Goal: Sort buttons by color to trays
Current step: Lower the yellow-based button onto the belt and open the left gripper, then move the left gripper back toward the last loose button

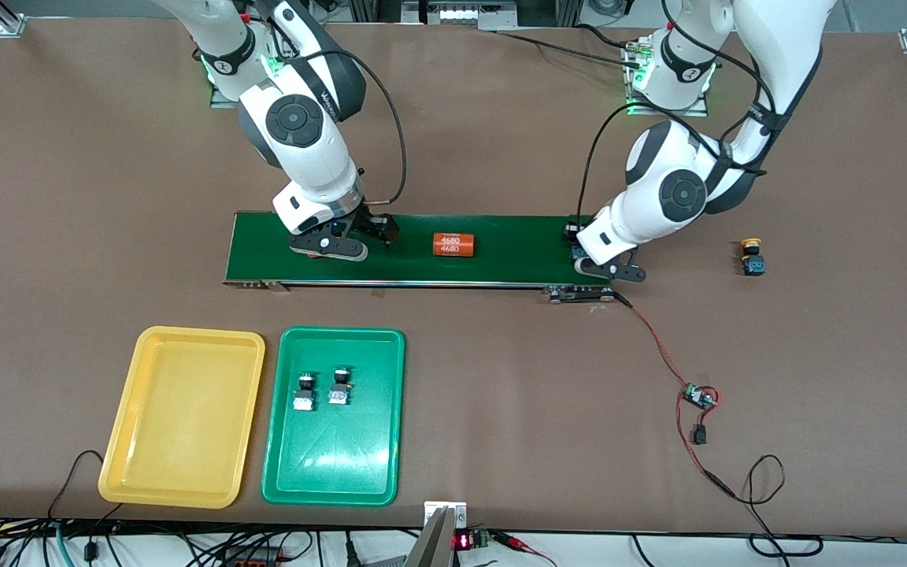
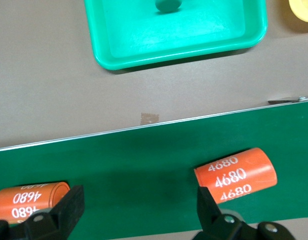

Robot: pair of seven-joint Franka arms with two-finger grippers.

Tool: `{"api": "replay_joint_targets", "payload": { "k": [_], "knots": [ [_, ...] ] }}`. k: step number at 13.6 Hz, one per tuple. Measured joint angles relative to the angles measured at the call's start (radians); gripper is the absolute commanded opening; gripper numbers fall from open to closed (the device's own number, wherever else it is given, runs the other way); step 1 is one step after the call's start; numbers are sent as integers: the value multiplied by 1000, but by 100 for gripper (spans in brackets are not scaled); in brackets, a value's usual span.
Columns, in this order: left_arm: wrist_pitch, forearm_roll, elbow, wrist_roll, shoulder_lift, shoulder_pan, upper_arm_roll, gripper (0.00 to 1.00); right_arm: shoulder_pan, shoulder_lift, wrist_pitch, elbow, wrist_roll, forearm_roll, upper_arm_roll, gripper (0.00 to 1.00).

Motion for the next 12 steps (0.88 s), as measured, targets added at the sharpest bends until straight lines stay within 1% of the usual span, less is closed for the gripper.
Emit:
{"api": "replay_joint_targets", "payload": {
  "k": [3, 4, 6, 7, 9, 11, 12],
  "knots": [
    [1, 0, 27, 0, 1, -3, 0, 100, 0, 0, 0, 0, 0, -2, -1, 100],
    [-3, 0, 39, -1, -10, 1, 1, 100, 0, 0, 0, 0, 0, -4, -2, 100],
    [-61, 0, 62, -5, -61, 38, 8, 100, -2, 0, 0, 0, 0, -5, -3, 100],
    [-100, 0, 75, -5, -90, 76, 12, 100, -2, 0, 0, 0, 0, -5, -3, 100],
    [-154, 0, 94, -4, -127, 184, 22, 100, -3, 0, 0, 0, 0, -5, -3, 100],
    [-164, 19, 95, 7, -123, 305, 34, 100, -4, 0, 0, 1, 0, -6, -3, 100],
    [-165, 68, 93, 12, -110, 346, 50, 100, -4, 0, 0, 1, 0, -6, -3, 100]
  ]
}}
